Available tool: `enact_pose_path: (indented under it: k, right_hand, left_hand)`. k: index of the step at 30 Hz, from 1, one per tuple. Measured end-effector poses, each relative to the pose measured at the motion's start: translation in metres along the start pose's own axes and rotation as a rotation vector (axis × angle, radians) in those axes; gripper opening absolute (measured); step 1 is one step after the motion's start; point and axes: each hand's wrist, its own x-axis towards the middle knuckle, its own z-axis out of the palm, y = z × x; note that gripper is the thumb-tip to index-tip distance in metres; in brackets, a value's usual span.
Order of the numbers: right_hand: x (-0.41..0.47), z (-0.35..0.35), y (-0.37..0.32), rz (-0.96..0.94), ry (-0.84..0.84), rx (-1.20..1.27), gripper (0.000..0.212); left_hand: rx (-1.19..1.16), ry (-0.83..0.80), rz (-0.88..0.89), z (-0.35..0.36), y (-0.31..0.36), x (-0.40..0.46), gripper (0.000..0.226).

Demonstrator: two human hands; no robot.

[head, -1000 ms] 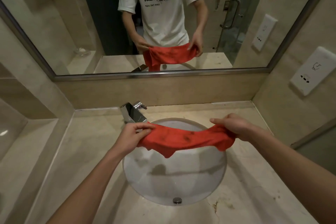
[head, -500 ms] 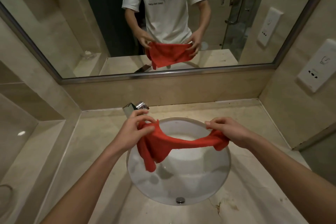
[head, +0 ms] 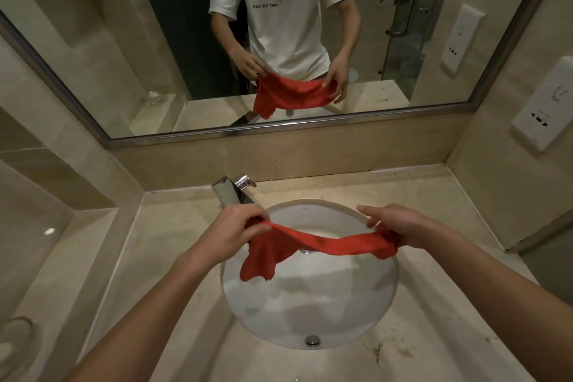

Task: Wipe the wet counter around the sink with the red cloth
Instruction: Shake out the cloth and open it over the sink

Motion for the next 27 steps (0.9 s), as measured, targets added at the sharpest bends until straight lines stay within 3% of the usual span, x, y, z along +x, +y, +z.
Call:
enact_pose_path:
  k: [6,9,15,20,24,27]
  right_hand:
    - [0.002,0.023,0.009,0.111,0.033,0.068,0.065]
    - [0.009,0.038,0.019,0.105,0.071,0.264,0.059]
    - [0.019,0.070,0.033,-0.051,0.173,0.600,0.029]
    - [0.000,0.074,0.029,-0.271,0.276,0.518,0.016]
    - [-0.013,0.091,0.029,-0.479,0.077,0.548,0.020]
    - [-0.018,0.114,0.028,-0.440,-0.124,0.539,0.032]
  left_hand:
    - [-0.091,-0.041,-0.060,-0.006,0.023,0.008,0.013]
    - [-0.155,-0.049,-0.084,-0.008,0.037,0.014,0.012]
    - [-0.178,-0.105,-0.036,-0.017,0.070,0.028,0.011]
    - [-0.115,-0.130,0.018,-0.024,0.079,0.036,0.007]
    - [-0.098,-0.127,0.020,-0.023,0.080,0.037,0.006]
    - [-0.103,-0.131,0.010,-0.023,0.079,0.035,0.006]
